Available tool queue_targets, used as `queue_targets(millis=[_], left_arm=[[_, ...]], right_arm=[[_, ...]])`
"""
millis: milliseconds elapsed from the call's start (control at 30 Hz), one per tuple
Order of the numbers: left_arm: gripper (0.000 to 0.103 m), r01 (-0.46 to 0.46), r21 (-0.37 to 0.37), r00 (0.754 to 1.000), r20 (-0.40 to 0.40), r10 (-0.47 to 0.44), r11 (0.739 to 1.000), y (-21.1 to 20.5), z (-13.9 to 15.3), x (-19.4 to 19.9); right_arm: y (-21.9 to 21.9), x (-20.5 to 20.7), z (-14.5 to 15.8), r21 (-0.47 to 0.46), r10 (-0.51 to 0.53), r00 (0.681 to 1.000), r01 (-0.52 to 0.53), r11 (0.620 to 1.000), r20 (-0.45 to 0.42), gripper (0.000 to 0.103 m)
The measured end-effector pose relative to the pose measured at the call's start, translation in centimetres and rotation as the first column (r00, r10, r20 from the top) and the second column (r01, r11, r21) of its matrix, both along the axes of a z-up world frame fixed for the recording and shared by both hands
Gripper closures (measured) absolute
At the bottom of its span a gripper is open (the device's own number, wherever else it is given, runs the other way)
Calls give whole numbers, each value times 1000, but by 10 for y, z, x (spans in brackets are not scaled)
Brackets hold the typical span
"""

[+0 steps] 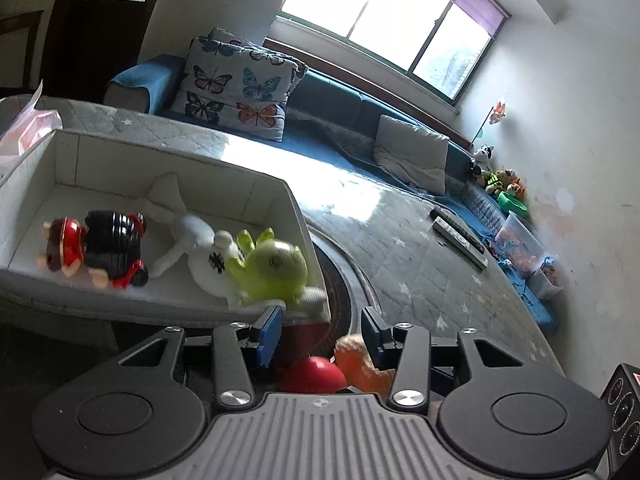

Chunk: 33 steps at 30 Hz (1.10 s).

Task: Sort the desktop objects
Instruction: 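Move the left gripper down to the tan peanut-shaped toy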

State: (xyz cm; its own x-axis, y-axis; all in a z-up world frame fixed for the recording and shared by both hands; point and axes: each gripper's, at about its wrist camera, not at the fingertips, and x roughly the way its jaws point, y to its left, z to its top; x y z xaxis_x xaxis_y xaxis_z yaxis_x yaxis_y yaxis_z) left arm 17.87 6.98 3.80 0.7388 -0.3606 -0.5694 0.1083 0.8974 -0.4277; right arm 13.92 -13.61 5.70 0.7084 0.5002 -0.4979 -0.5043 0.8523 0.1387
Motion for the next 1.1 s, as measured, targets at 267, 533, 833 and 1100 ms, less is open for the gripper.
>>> queue_targets(millis=[267,533,833,1100], left_arm=[[56,2,-15,999,-46,-3,1000,-7,-15,-12],[56,-3,-25,998,-65,2,1000,-11,-21,-22],[56,-2,-41,997,-81,-2,999,-22,-19,-13],[56,17,-38,993,-112,-21,999,-40,-18,10]], right_arm=[[-13,-14,-9,9,-24,999,24,1000,-31,41],[-22,-16,-10,16,-56,998,57,998,-34,41],[-32,-5,-15,26,-106,993,107,994,-54,41],[-34,11,-21,23,-124,990,125,992,-69,41]])
